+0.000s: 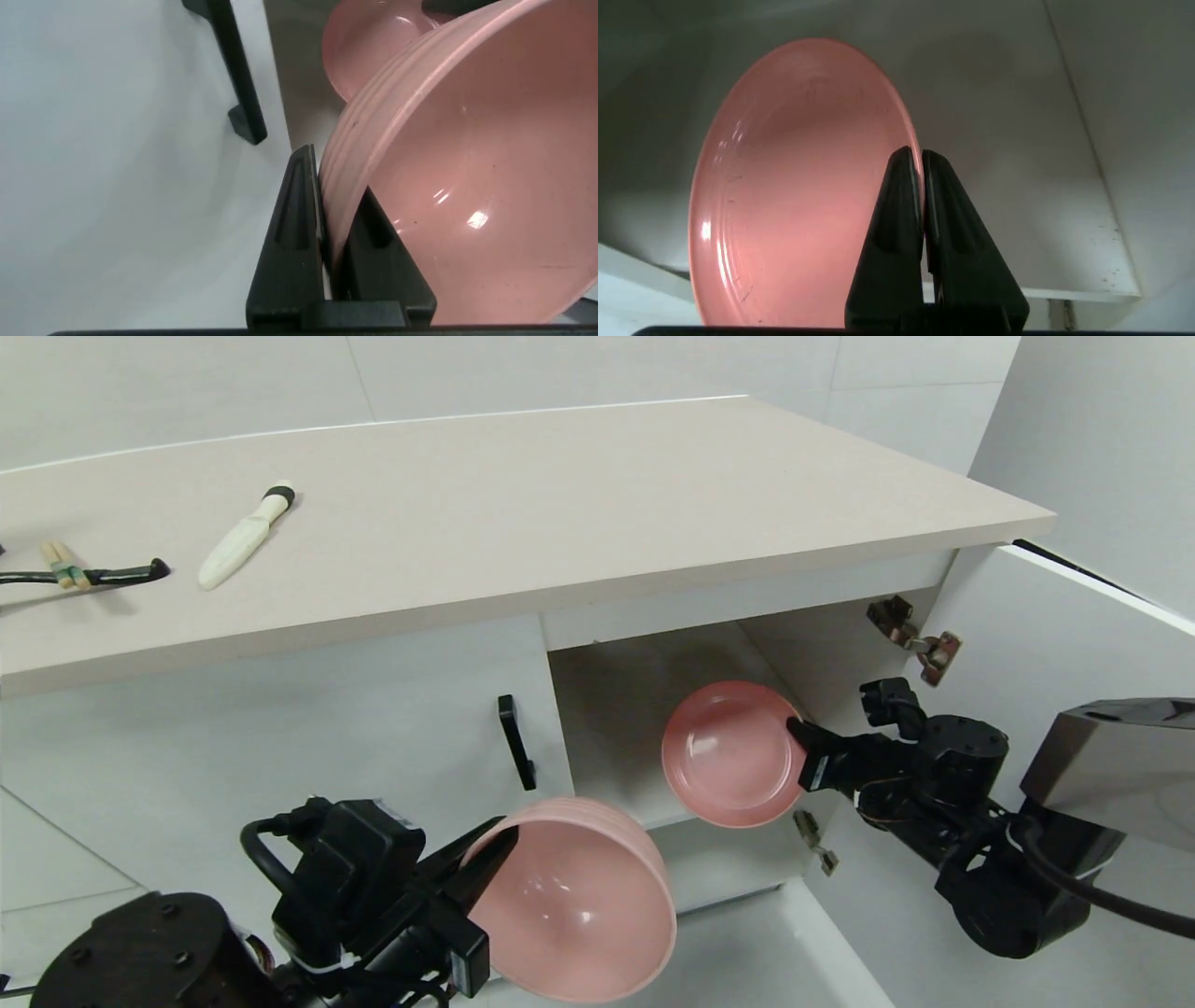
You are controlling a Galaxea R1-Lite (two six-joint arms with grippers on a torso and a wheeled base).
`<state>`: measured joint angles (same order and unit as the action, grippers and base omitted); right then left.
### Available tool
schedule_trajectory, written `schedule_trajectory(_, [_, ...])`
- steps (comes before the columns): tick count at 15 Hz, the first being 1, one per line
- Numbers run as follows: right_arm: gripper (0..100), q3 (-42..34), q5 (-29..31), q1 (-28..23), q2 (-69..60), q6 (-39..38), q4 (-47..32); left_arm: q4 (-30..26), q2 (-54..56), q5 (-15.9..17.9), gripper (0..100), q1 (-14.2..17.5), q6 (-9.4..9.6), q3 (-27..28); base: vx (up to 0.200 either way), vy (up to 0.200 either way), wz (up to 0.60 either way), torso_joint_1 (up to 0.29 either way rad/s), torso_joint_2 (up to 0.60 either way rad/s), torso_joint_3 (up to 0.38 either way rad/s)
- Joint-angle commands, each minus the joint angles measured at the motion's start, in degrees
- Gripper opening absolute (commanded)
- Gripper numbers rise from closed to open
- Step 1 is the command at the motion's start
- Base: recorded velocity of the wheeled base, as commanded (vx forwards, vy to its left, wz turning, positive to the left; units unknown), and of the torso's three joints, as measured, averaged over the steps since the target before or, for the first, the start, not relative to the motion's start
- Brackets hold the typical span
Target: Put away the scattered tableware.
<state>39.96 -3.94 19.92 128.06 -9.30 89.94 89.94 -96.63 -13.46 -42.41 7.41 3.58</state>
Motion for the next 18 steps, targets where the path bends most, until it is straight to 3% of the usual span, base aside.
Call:
schedule_trajectory(1, [0, 1.8, 0.1, 0.0, 2.7, -0.3, 0.1, 0.1, 0.1, 0.0, 0, 0.1, -0.03, 0.4, 0.000, 0.000, 0.00, 0.000, 0.00, 0.000])
schedule_trajectory(8, [0, 12.4, 1.1, 0.6, 11.1, -4.1, 0.1, 0.1, 1.5, 0.0, 0, 1.9, -0.03, 2.1, 0.000, 0.000, 0.00, 0.000, 0.00, 0.000])
schedule_trajectory(12, [0, 18.9, 1.1, 1.0, 16.0, -4.1, 0.1, 0.1, 1.5, 0.0, 0, 4.8, -0.03, 2.1, 0.000, 0.000, 0.00, 0.000, 0.00, 0.000])
schedule_trajectory(18, [0, 27.1, 1.1, 1.6, 17.7, -5.3, -3.3, 0.1, 1.5, 0.0, 0, 4.9, 0.06, 2.1, 0.000, 0.000, 0.00, 0.000, 0.00, 0.000])
